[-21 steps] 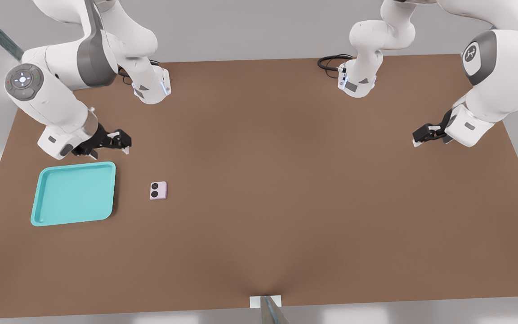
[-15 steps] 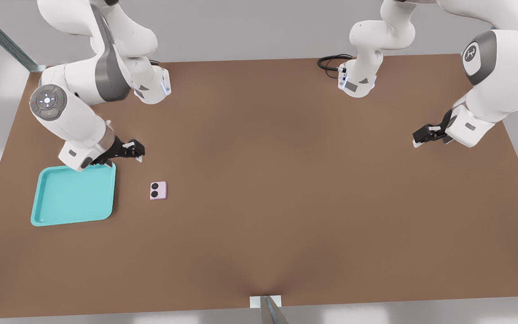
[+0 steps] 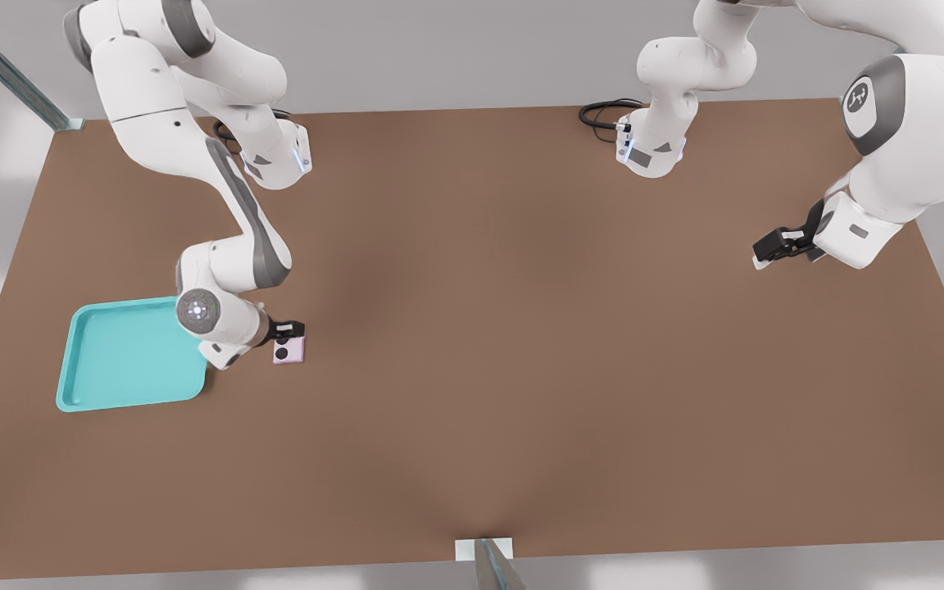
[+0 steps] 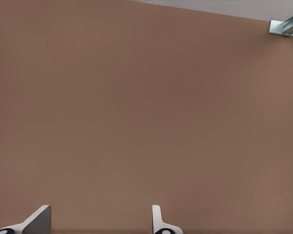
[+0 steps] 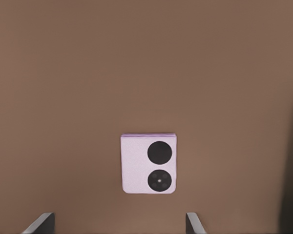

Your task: Keep left arm still and place phone on the tray with right arm

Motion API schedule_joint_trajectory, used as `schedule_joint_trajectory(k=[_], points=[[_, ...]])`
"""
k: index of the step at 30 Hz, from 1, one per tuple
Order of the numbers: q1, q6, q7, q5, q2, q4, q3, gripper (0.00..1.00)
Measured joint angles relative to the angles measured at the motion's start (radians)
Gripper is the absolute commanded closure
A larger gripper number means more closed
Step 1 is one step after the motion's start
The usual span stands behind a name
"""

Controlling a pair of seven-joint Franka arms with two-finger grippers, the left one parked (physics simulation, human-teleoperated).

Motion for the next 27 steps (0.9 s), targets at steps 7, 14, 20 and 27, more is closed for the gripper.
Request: schedule_joint_trajectory(k=[7, 14, 20, 27], points=[[-0.011, 0.156, 0.052, 0.001, 0.078, -0.023, 0.002, 0.00], [-0.019, 0.232, 0.048, -0.002, 0.096, -0.053, 0.003, 0.00], [-0.022, 0.256, 0.003, -0.002, 0.100, -0.080, 0.008, 0.00], [-0.038, 0.282, -0.046, -0.002, 0.145, -0.083, 0.016, 0.00]])
